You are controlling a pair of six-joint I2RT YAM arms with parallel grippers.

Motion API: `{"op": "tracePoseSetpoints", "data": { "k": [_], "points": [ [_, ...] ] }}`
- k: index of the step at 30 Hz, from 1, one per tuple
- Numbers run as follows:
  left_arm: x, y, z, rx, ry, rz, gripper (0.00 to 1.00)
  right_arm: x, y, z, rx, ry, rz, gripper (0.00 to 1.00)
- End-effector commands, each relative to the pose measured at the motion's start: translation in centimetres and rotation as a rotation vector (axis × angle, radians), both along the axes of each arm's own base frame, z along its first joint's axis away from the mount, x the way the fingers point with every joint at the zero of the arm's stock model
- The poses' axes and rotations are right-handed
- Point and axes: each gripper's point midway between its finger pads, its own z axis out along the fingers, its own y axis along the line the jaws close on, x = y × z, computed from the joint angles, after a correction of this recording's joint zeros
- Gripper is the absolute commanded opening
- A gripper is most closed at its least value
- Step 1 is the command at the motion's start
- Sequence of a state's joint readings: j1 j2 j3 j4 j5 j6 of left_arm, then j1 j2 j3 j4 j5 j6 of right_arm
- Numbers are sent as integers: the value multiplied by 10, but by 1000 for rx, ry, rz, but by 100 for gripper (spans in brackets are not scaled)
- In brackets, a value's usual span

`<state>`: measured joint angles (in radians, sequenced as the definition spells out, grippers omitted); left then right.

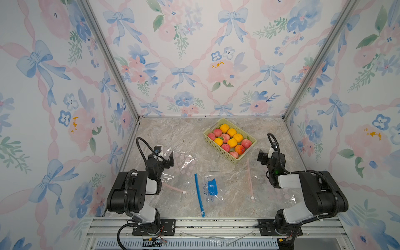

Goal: Place the peach in a zip-top bag and seal the zipper
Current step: Open the zipper of the food storage bag at the center of the board.

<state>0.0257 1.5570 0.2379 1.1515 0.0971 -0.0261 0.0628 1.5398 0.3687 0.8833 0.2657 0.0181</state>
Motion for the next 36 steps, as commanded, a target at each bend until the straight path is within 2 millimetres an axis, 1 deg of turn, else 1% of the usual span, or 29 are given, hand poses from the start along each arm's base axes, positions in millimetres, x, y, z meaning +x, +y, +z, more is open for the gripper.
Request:
{"op": "tracePoseSetpoints", "data": {
  "k": [1,4,6,10,14,16,18,20,22,23,26,29,33,35,36],
  "points": [
    [6,-7,16,3,-33,-43,98,5,3,10,4,-36,1,96],
    [9,-4,22,-4,-11,-28,98,7,1,16,7,-12,-13,96],
    [9,0,29,-5,-13,-3,98,7,0,23,0,9,-21,96],
    [2,13,49,-31,-36,83,98,4,-5,48,0,3,-44,96],
    [-8,27,62,-125,-32,191,98,-7,-11,71,-27,-1,-92,96],
    [-15,37,64,-212,-5,275,98,-14,-11,81,-19,10,-105,96],
    [-24,46,63,-314,41,366,98,-19,-8,89,-2,35,-109,96],
    [-33,41,60,-378,90,371,98,-24,3,98,-11,66,-87,96],
    [-42,36,59,-435,122,365,98,-28,19,106,-62,97,-50,96],
    [-49,38,57,-466,142,396,98,-30,28,111,-95,111,-38,96],
    [-76,46,42,-512,230,505,98,-36,60,121,-148,150,27,96],
    [-98,40,25,-548,310,514,98,-41,97,126,-127,180,112,96],
    [-118,23,1,-642,387,472,98,-49,161,125,-114,229,250,96],
    [-125,19,-8,-656,413,458,98,-52,194,126,-95,259,323,96],
    [-129,17,-14,-654,436,458,98,-54,213,122,-81,287,365,96]
  ]
}}
